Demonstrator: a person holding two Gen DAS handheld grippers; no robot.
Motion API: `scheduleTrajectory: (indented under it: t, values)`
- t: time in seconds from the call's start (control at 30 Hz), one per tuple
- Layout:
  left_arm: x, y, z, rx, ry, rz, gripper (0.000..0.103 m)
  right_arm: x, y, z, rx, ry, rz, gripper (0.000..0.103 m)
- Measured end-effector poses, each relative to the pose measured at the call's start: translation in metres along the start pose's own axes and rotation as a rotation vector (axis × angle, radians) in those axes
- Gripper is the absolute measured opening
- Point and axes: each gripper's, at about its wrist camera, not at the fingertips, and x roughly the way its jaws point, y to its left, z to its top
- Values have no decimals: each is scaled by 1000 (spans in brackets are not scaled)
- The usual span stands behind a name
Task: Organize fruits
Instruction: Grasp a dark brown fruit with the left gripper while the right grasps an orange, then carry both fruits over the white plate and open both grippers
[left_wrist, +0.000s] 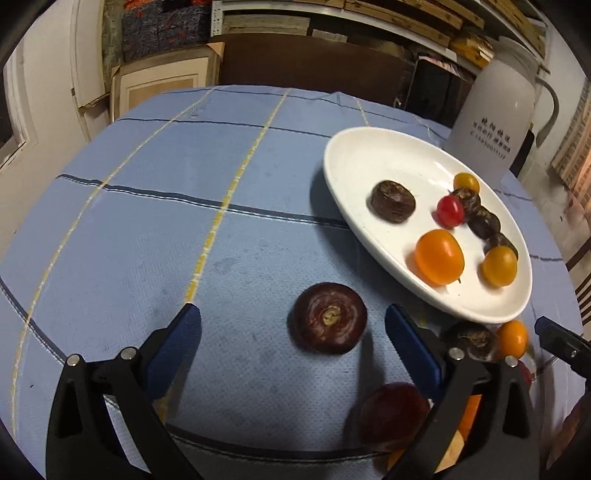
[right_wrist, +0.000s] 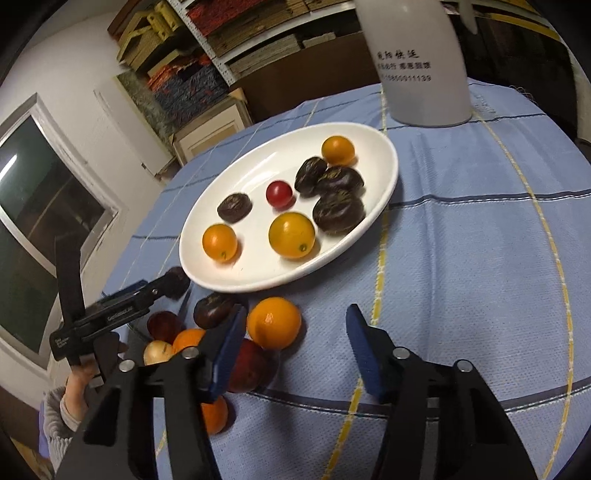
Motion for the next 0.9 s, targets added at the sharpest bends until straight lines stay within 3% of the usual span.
scheduleTrajectory:
  t: [0.2,0.4,0.5,0.67,0.9]
  values:
    - [7,-14,-1,77,6,55,98,7,7,-1,-27,11,-24,56]
    - [14,-21,-5,101,29,37,95,20,16,-2,-41,31,-6,42]
    - [11,-23,-6,114,19,18,82,25,20,-3,-39,40,14,39]
    - [2,-23,-8,106,6,-40,44,27,17,-4,-13,40,48,36]
    - [-5,-5,-9,18,7,-113,41,18,7,-5,26,28,46,36]
